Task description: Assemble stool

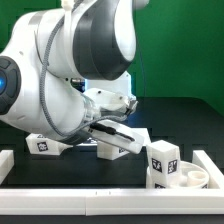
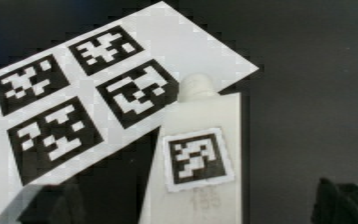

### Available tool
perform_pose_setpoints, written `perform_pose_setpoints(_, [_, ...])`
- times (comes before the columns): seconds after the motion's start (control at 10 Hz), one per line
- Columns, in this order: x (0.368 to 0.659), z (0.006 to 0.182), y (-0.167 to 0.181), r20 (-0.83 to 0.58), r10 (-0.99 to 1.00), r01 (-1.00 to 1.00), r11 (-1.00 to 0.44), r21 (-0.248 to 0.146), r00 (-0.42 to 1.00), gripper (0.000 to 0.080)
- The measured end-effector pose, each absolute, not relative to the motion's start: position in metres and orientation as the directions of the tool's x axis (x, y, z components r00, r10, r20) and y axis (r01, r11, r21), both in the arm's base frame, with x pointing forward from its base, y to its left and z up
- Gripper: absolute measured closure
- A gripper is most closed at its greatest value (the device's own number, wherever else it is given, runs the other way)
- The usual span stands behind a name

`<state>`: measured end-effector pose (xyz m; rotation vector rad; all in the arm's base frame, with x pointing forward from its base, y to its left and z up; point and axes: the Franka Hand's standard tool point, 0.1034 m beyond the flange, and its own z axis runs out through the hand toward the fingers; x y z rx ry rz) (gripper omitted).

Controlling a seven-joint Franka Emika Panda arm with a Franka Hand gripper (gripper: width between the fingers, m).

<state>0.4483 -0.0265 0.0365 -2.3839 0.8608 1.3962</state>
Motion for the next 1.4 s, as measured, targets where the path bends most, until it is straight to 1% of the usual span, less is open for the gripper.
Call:
perform_pose_setpoints(0.4, [0.433, 0.015, -0.016, -0.848, -0.402, -0.625, -0.773, 0.111, 0.346, 0.0151])
perform_pose_setpoints(0.6, [0.431, 0.013, -0.015, -0.847, -0.404, -0.625, -0.773, 0.114, 0.345, 0.0151])
perform_pose_setpoints(0.7, [0.431, 0.013, -0.015, -0.847, -0.404, -0.625, -0.772, 0.114, 0.345, 0.0267])
perform_pose_setpoints(0.8, [0.431, 0.013, -0.015, -0.847, -0.404, -0.625, -0.772, 0.114, 0.345, 0.0402])
perform_pose_setpoints(0.9, [0.431, 0.014, -0.015, -0.847, -0.404, -0.625, -0.772, 0.113, 0.345, 0.0402])
perform_pose_setpoints(1.0, [0.431, 0.014, -0.015, -0.847, -0.404, -0.625, -0.772, 0.113, 0.345, 0.0476])
perform_pose_setpoints(1.1, [0.432, 0.014, -0.015, -0.847, -0.404, -0.625, -0.772, 0.113, 0.346, 0.0476])
perform_pose_setpoints(1.2, [0.438, 0.024, -0.013, -0.843, -0.399, -0.622, -0.777, 0.101, 0.362, 0.0476])
perform_pose_setpoints(1.3, [0.451, 0.05, -0.009, -0.842, -0.383, -0.619, -0.782, 0.077, 0.38, 0.0476])
perform_pose_setpoints(1.4, [0.467, 0.076, -0.004, -0.815, -0.392, -0.616, -0.786, 0.054, 0.428, 0.0476])
